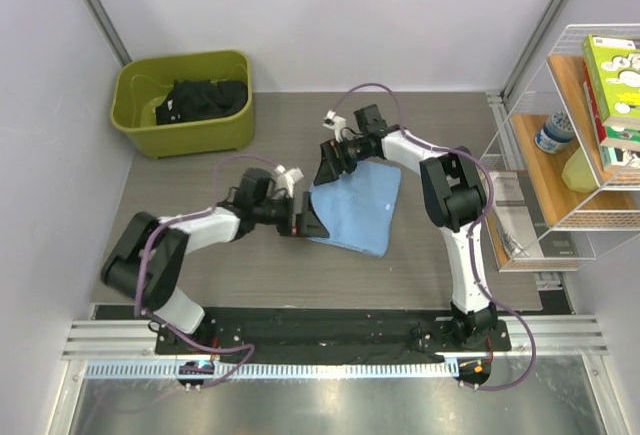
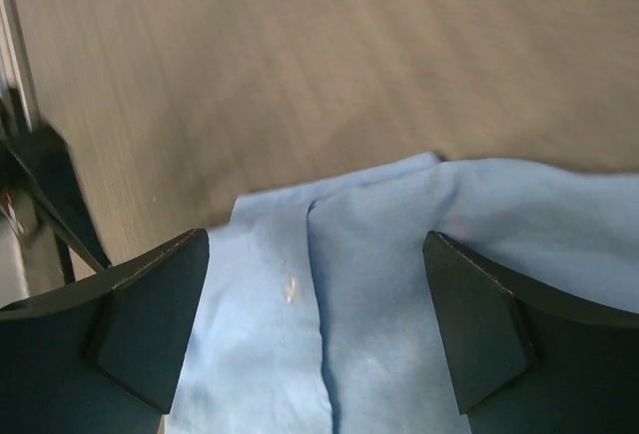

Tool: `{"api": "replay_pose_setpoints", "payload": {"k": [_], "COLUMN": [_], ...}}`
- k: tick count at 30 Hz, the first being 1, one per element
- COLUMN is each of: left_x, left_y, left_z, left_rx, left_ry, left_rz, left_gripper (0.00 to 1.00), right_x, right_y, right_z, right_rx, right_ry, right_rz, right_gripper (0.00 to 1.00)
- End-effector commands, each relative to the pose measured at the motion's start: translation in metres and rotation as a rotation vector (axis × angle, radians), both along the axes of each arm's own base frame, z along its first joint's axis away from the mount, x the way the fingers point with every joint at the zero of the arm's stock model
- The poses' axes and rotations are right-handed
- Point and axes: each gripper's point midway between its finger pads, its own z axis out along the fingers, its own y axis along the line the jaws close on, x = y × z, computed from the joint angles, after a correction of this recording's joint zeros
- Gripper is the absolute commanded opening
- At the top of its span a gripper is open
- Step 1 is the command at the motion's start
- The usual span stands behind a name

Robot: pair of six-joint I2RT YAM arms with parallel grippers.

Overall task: Fold and stack the long sleeve shirts
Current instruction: Fold the shirt

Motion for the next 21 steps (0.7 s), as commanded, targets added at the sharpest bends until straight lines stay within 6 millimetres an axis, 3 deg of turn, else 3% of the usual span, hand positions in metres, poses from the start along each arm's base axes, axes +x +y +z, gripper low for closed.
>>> {"api": "replay_pose_setpoints", "payload": {"k": [1,2,3,6,10,12,13,15,16,17,18,20,21], "left_x": [0.0,0.002,0.0,0.005,0.024,0.032,0.042,0.048,0.058,0.059,0.06,0.062,0.06], "left_y": [0.056,0.076,0.085,0.103,0.104,0.1,0.096,0.092,0.088,0.085,0.082,0.069,0.065], "left_z": [0.053,0.055,0.069,0.071,0.045,0.032,0.034,0.014,0.017,0.008,0.005,0.01,0.003], "left_rx": [-0.068,-0.048,-0.051,0.032,0.047,0.014,-0.018,-0.042,-0.076,-0.076,-0.09,-0.129,-0.126], "left_ry": [-0.106,-0.084,-0.12,-0.153,-0.018,0.073,0.062,0.182,0.149,0.17,0.18,0.133,0.149], "left_rz": [0.095,0.163,0.187,0.249,0.377,0.44,0.46,0.513,0.525,0.53,0.542,0.505,0.49], "left_gripper": [1.0,1.0,1.0,1.0,0.99,0.92,0.89,0.8,0.78,0.75,0.72,0.66,0.66], "right_x": [-0.049,-0.055,-0.059,-0.075,-0.068,-0.073,-0.076,-0.09,-0.096,-0.103,-0.118,-0.13,-0.141], "right_y": [0.022,0.025,0.028,0.033,0.029,0.019,0.011,-0.003,-0.013,-0.018,-0.027,-0.038,-0.044], "right_z": [0.004,0.015,0.022,0.048,0.088,0.098,0.095,0.083,0.082,0.076,0.059,0.05,0.038], "right_rx": [-0.055,-0.036,-0.034,-0.023,-0.05,-0.078,-0.121,-0.176,-0.213,-0.233,-0.261,-0.291,-0.312], "right_ry": [-0.128,-0.145,-0.168,-0.235,-0.298,-0.304,-0.294,-0.242,-0.231,-0.215,-0.162,-0.138,-0.099], "right_rz": [0.276,0.31,0.337,0.398,0.327,0.293,0.272,0.254,0.24,0.238,0.244,0.238,0.242], "right_gripper": [0.93,0.93,0.93,0.93,0.93,0.92,0.92,0.84,0.79,0.75,0.7,0.61,0.56]}}
